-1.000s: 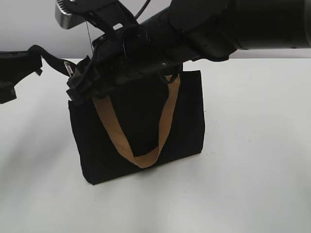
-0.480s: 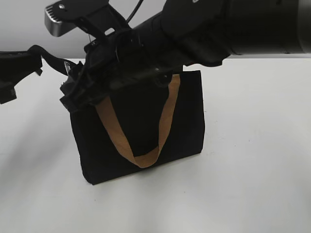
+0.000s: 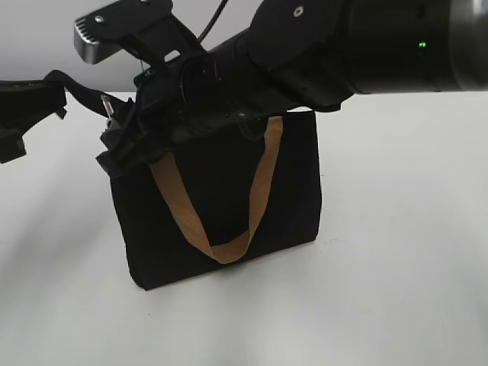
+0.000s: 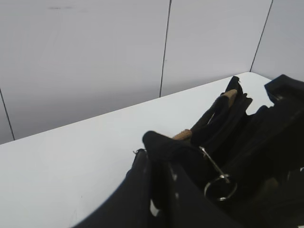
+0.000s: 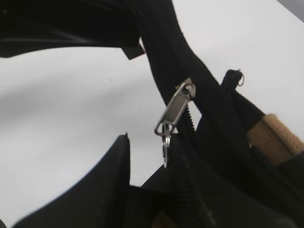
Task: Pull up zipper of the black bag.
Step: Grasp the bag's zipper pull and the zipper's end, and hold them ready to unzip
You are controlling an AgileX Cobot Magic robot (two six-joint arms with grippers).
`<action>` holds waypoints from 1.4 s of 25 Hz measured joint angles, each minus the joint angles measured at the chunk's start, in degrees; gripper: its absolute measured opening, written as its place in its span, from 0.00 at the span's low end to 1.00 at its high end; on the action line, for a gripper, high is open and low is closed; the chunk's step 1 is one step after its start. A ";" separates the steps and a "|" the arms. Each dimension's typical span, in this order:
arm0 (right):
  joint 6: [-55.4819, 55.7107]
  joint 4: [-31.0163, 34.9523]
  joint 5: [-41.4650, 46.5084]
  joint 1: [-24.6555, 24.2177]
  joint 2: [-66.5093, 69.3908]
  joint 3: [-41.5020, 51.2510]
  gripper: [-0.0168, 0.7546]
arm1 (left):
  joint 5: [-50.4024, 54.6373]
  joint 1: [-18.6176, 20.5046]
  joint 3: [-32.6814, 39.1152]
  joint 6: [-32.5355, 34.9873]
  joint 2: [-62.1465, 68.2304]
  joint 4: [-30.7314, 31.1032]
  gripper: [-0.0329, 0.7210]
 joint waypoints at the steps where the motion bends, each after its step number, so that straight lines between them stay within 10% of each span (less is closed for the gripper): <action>1: 0.00 0.00 -0.34 0.00 0.14 0.00 0.30 | 0.00 0.00 0.00 0.00 0.00 0.00 0.07; 13: 0.17 0.00 -1.13 0.00 0.40 0.00 0.02 | 0.82 0.00 0.00 0.00 0.00 0.00 0.07; 35: 3.16 -0.04 4.69 -5.86 -3.64 0.00 0.02 | 0.93 0.00 0.00 0.00 -1.47 0.31 0.07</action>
